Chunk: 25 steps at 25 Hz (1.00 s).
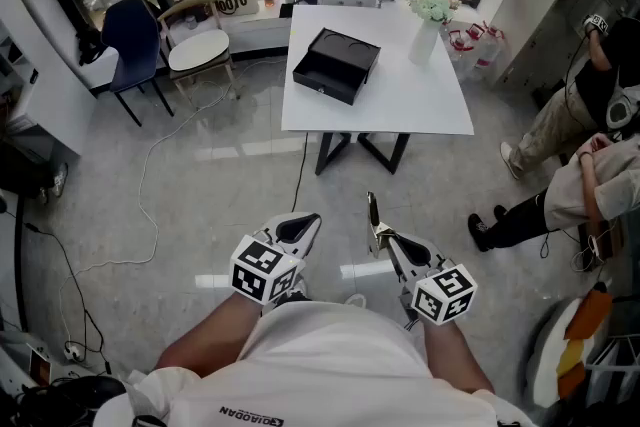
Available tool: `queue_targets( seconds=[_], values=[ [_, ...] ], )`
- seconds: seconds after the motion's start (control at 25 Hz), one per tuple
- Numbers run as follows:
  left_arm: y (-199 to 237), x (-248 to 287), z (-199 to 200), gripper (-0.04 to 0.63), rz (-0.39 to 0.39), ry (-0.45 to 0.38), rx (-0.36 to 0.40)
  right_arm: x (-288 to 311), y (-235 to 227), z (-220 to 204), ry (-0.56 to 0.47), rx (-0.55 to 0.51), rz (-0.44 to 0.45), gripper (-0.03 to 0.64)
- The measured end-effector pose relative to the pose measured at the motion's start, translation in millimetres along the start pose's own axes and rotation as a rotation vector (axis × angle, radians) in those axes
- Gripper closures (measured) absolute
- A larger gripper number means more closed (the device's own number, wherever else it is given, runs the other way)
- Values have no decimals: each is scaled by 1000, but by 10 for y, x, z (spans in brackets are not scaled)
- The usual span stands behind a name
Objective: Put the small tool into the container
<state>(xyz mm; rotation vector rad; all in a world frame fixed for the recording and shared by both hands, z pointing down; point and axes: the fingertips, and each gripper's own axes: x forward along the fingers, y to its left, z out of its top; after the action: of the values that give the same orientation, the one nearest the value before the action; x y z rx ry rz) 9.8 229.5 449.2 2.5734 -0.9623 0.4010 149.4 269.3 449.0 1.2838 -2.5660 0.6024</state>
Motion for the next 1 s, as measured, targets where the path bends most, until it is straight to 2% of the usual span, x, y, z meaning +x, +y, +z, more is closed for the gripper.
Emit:
queue_targets(
  seconds=[0.32,0.52,1.0],
  values=[
    [15,-22,31,586,0,-7,4,21,24,44,-11,-7,-1,606],
    [40,-30,41,586,-6,-9,3,46,78,60,-26,33,19,606],
    [248,-78,49,586,-11,-15,-1,184,143,115,-29,55,-10,604]
  ],
)
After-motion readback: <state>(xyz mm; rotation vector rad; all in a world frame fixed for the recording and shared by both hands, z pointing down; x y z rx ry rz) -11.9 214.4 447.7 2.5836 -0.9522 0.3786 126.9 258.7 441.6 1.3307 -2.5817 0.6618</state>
